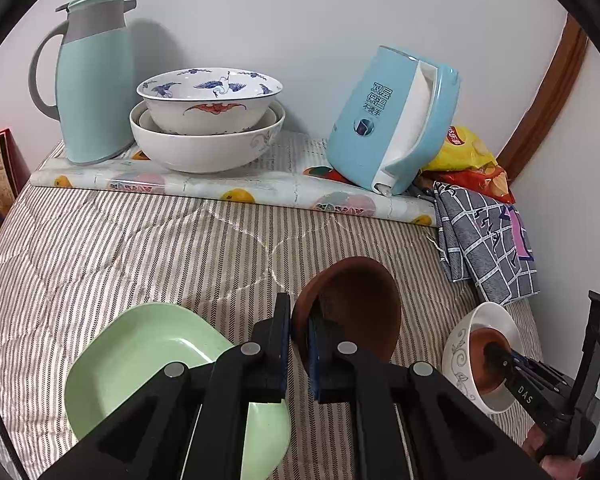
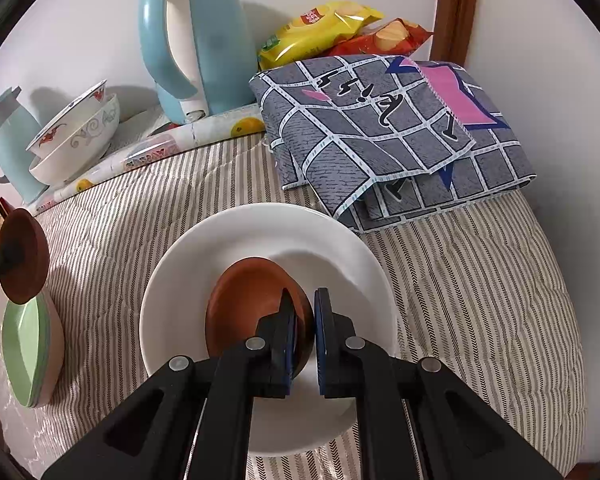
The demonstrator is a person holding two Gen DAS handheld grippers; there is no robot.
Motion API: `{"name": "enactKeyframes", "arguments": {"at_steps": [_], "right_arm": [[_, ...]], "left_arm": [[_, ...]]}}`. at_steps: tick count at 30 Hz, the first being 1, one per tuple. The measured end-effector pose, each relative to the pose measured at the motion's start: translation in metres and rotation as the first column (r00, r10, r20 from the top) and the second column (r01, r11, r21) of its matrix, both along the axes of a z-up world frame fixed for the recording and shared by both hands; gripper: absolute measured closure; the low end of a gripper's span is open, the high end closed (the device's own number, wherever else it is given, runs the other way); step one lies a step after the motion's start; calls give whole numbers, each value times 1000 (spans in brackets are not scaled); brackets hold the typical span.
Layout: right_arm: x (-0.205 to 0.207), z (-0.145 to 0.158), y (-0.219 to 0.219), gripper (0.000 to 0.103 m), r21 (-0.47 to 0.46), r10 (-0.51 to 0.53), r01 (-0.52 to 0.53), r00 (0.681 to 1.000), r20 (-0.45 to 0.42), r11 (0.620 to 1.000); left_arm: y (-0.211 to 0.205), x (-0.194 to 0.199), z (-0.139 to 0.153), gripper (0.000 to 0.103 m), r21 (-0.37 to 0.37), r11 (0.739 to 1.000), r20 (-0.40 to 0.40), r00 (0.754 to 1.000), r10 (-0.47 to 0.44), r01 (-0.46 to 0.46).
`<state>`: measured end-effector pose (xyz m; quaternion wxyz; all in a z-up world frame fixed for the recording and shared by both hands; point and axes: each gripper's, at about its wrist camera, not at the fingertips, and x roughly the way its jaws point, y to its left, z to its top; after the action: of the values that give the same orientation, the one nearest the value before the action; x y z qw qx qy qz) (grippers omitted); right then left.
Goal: Organize plates and bowls
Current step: 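Open the right gripper to release the clay bowl and withdraw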
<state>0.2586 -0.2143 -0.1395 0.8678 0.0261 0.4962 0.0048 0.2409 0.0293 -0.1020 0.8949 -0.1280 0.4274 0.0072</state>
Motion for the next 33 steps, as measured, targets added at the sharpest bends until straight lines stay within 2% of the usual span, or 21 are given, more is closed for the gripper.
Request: {"name": "enactKeyframes", "arguments": {"at_steps": [8,20,22,26,33], "right_arm": [[6,-5,7,93,-67,25,-27,999,-35,997],[8,-11,14,88,-108,36,-41,998,-47,993],[9,-12,18,84,-126,44,-49,998,-47,991],[7,-12,24,68,-157,58,-63,998,-37,986],[3,-6,18,66,-126,50,-52,998,-25,991]], "left_arm": [[-2,4,-3,95,-2,1000,-9,1000,-3,3],[-4,4,-7,95,0,1000,-19,1000,-12,12],[-4,3,-6,95,-1,1000,-17,1000,-16,15],[-8,-1,-5,95,2,1000,-14,1000,-25,25],[-11,-7,2,95,10,999,-4,999,-32,32]]}}
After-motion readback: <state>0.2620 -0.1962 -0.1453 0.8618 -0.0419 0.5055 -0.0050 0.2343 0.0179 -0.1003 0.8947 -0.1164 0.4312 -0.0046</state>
